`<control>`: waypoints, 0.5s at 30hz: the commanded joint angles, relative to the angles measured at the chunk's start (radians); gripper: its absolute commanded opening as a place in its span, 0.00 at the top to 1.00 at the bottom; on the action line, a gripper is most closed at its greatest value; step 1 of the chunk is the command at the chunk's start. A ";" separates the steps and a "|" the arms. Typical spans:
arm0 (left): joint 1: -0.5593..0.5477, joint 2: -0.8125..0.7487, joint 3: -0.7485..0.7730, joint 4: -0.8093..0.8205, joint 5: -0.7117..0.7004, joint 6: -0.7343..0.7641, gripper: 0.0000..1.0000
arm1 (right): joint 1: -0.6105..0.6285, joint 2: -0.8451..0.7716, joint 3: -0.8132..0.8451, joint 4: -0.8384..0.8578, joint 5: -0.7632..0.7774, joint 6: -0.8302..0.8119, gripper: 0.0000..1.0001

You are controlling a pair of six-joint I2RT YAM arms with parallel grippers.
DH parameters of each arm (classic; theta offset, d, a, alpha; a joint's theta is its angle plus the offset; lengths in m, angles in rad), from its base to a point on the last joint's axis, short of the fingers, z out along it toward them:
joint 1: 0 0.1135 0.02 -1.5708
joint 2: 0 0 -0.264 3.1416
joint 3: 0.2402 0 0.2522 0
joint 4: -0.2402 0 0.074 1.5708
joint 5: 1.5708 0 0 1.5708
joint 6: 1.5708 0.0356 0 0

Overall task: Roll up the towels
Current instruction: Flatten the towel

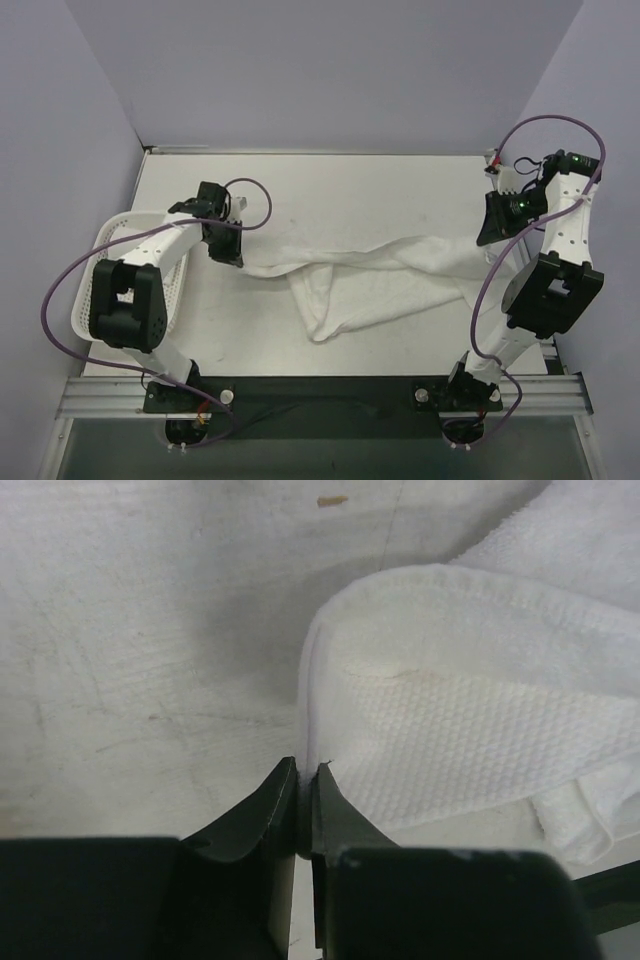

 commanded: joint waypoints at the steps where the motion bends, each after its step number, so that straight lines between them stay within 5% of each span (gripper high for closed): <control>1: 0.052 -0.014 0.152 0.029 0.082 0.069 1.00 | 0.003 -0.008 0.095 -0.074 0.020 0.029 1.00; 10: 0.282 -0.023 0.729 -0.051 0.257 0.323 1.00 | -0.082 -0.043 0.440 0.029 0.075 0.147 1.00; 15: 0.345 -0.064 0.785 -0.005 0.338 0.368 1.00 | -0.162 -0.151 0.440 0.196 0.084 0.230 1.00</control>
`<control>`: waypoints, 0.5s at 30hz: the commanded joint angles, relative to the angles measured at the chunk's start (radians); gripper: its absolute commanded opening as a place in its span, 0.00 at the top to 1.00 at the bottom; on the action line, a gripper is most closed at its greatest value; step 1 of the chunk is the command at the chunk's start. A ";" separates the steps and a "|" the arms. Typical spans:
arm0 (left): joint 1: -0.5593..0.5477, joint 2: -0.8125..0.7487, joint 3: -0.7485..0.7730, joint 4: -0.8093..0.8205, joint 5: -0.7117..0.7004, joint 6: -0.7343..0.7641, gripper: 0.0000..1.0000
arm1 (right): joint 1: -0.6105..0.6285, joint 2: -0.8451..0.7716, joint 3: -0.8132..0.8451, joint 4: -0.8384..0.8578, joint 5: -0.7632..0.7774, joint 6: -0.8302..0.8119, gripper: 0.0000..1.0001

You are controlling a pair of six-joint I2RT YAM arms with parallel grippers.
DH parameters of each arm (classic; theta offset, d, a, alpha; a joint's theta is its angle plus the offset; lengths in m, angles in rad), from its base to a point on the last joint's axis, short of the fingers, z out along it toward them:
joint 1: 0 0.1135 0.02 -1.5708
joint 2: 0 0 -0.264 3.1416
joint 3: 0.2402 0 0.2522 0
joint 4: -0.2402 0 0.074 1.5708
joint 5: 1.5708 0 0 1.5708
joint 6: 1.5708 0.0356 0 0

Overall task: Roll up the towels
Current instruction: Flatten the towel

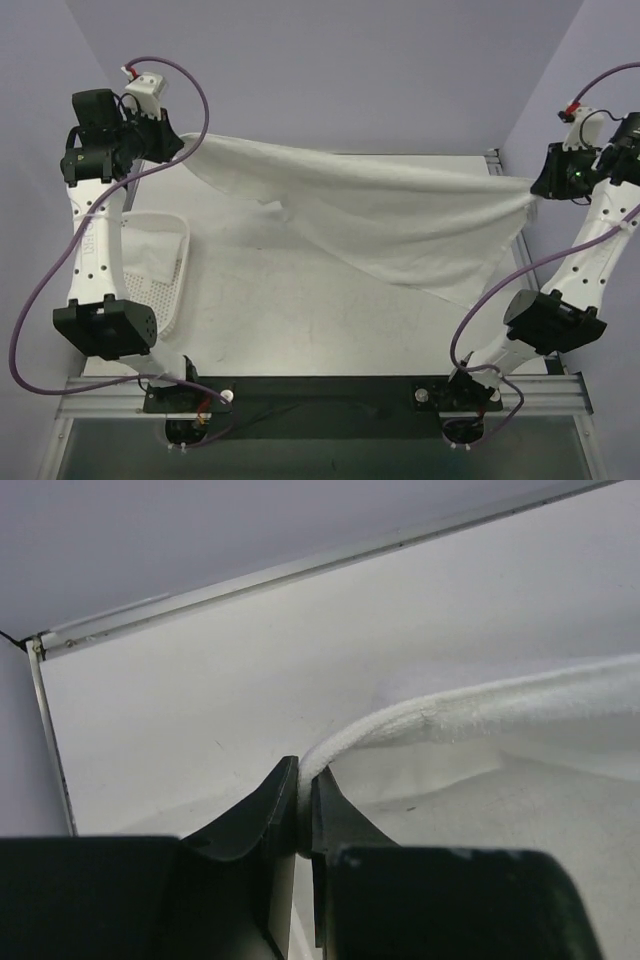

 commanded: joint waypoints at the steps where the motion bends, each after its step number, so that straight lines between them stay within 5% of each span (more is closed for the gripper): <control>1: 0.035 -0.054 0.028 0.045 0.090 0.074 1.00 | -0.084 -0.098 0.019 0.128 0.037 0.096 1.00; 10: 0.118 -0.234 -0.127 0.097 0.356 0.206 1.00 | -0.241 -0.208 -0.017 0.194 -0.041 0.111 1.00; 15: 0.150 -0.409 -0.221 0.095 0.418 0.157 1.00 | -0.424 -0.275 -0.034 0.194 -0.161 0.120 1.00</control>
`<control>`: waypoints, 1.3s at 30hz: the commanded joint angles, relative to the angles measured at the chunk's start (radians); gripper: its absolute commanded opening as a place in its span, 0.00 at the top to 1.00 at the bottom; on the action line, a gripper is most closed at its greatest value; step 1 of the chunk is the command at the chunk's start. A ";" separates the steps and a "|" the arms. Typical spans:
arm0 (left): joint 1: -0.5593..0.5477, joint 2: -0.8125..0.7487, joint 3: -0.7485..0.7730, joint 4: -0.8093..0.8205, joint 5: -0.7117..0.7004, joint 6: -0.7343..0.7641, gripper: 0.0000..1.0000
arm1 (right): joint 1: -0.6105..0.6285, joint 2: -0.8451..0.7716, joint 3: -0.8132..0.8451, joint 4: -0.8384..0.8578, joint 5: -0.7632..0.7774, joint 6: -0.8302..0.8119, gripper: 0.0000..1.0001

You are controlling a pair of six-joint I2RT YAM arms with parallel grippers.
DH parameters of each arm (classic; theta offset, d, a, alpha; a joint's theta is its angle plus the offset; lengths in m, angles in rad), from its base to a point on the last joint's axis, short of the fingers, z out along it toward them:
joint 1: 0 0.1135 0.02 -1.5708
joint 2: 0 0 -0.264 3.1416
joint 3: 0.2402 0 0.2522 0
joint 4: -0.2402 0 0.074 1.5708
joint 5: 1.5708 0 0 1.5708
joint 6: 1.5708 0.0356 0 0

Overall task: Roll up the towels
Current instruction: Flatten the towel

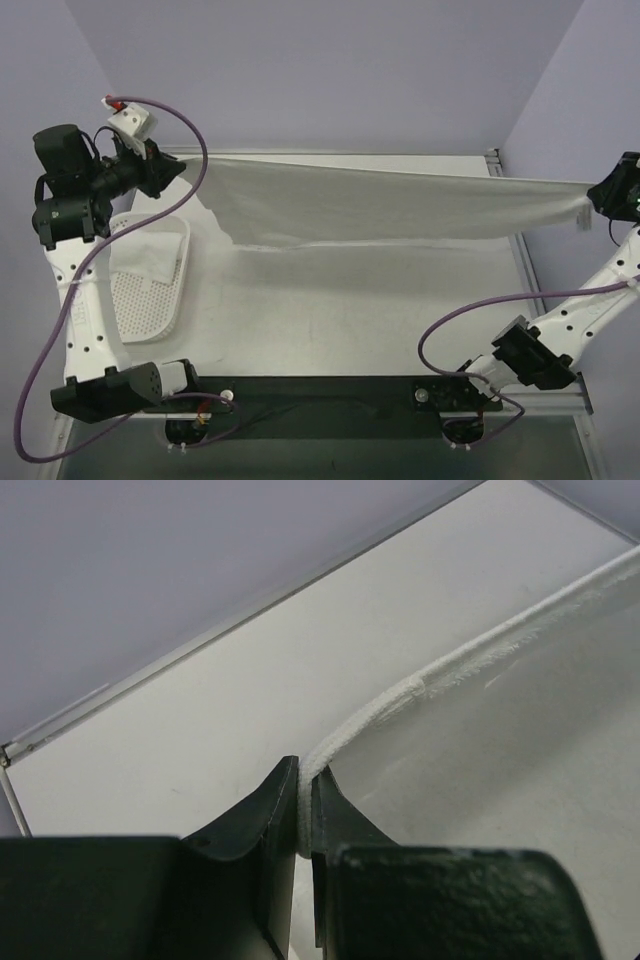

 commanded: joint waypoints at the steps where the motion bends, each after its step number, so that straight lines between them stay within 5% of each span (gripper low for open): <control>1: 0.049 -0.146 -0.020 0.069 0.050 -0.032 1.00 | -0.140 -0.061 -0.003 0.081 -0.071 0.007 1.00; 9: 0.057 -0.217 0.016 0.071 -0.132 -0.230 1.00 | -0.275 -0.129 -0.097 0.108 -0.168 -0.018 1.00; 15: 0.047 -0.104 0.007 0.073 -0.213 -0.345 1.00 | -0.022 -0.149 -0.322 0.163 0.064 -0.055 1.00; 22: -0.098 0.056 -0.130 0.137 -0.429 -0.312 1.00 | 0.292 -0.054 -0.554 0.471 0.444 -0.006 1.00; 28: -0.226 0.207 -0.219 0.298 -0.600 -0.261 1.00 | 0.443 0.186 -0.513 0.568 0.577 0.002 1.00; 39: -0.292 0.799 0.199 0.306 -0.620 -0.213 1.00 | 0.556 0.740 -0.091 0.623 0.760 -0.039 1.00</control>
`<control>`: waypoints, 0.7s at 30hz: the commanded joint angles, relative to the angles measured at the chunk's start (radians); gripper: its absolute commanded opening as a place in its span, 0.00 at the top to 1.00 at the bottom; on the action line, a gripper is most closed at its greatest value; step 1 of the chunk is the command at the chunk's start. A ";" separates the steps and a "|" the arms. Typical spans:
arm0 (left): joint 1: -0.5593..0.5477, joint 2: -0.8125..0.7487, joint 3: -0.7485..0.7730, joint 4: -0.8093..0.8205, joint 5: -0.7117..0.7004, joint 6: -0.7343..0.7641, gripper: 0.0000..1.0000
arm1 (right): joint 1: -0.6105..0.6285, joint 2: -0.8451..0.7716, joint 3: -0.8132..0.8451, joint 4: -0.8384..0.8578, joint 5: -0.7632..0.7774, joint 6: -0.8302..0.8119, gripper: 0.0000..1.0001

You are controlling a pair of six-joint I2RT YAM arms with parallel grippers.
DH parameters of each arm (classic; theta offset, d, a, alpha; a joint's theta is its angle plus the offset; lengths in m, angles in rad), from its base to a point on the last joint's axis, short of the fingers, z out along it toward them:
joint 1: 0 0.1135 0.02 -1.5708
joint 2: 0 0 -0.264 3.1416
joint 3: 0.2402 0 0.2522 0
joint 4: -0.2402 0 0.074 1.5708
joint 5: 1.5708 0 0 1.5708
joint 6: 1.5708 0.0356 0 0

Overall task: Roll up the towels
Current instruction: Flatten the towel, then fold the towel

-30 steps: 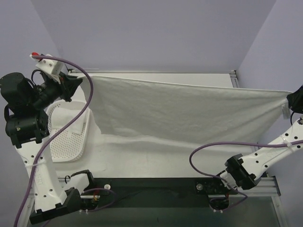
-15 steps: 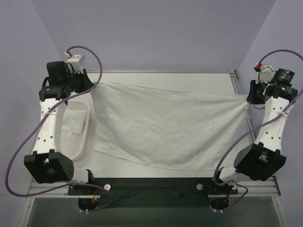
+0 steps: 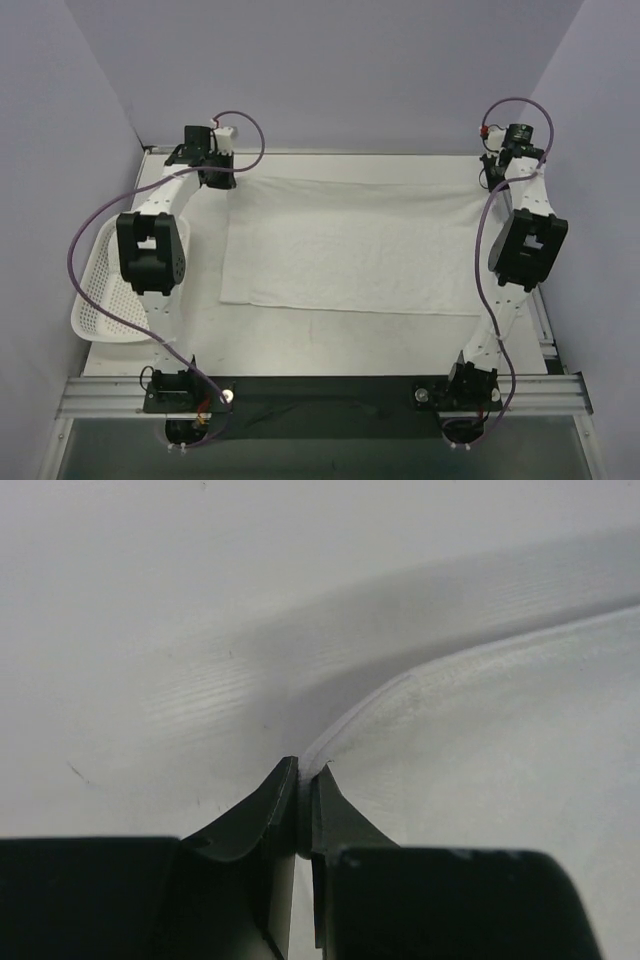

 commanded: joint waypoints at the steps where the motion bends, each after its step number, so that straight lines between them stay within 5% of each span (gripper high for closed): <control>1: -0.002 0.121 0.165 0.055 -0.031 0.038 1.00 | 0.019 0.114 0.165 0.028 0.128 -0.031 1.00; 10: 0.003 0.385 0.521 -0.038 -0.040 0.094 1.00 | 0.055 0.263 0.320 0.093 0.200 -0.098 1.00; 16: 0.029 0.306 0.494 -0.083 0.115 0.192 1.00 | 0.050 0.144 0.240 0.094 0.156 -0.129 1.00; 21: 0.081 0.165 0.388 -0.210 0.294 0.379 1.00 | 0.038 -0.084 -0.002 0.030 -0.022 -0.234 1.00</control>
